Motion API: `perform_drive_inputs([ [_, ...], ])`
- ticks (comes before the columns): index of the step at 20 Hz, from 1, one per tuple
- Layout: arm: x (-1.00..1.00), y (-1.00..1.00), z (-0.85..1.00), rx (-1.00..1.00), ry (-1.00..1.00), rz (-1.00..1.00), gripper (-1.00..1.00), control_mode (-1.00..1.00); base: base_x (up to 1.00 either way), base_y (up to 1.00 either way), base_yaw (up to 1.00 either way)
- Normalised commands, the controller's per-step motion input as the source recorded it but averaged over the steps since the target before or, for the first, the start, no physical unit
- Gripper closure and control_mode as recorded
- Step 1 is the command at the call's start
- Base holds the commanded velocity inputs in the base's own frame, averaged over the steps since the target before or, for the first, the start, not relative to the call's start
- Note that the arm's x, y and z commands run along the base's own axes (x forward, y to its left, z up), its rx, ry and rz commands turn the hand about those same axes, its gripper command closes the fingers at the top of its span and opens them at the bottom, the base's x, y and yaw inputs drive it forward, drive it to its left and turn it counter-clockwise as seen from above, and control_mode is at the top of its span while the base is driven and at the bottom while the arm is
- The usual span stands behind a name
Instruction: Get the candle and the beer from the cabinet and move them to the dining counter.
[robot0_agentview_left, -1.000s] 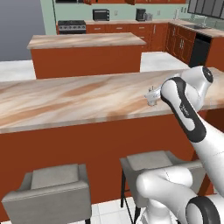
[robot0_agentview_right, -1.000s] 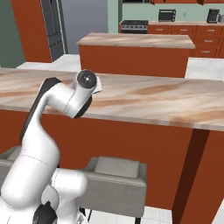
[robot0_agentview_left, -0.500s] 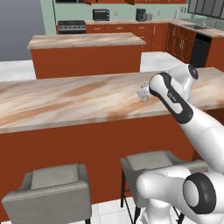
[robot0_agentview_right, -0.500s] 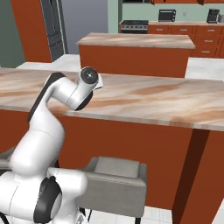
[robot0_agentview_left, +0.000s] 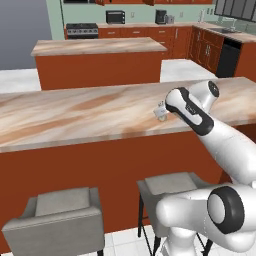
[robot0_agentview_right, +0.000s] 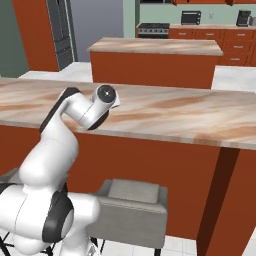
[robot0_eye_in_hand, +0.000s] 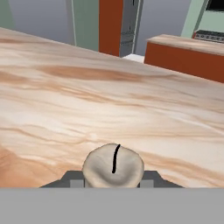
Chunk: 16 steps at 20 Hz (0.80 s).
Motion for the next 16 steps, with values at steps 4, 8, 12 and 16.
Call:
perform_drive_inputs([
  [4, 0.11, 0.0, -0.22, 0.0, 0.0, 0.0, 1.0, -1.0, 0.0, 0.0, 0.0],
  [8, 0.17, 0.0, -0.13, 0.0, 0.0, 0.0, 1.0, -1.0, 0.0, 0.0, 0.0],
  [12, 0.28, 0.0, 0.0, 0.0, -0.01, 0.0, 1.0, -1.0, 0.0, 0.0, 0.0],
  [16, 0.38, 0.0, 0.0, 0.0, 0.0, 0.0, 1.0, -1.0, 0.0, 0.0, 0.0],
])
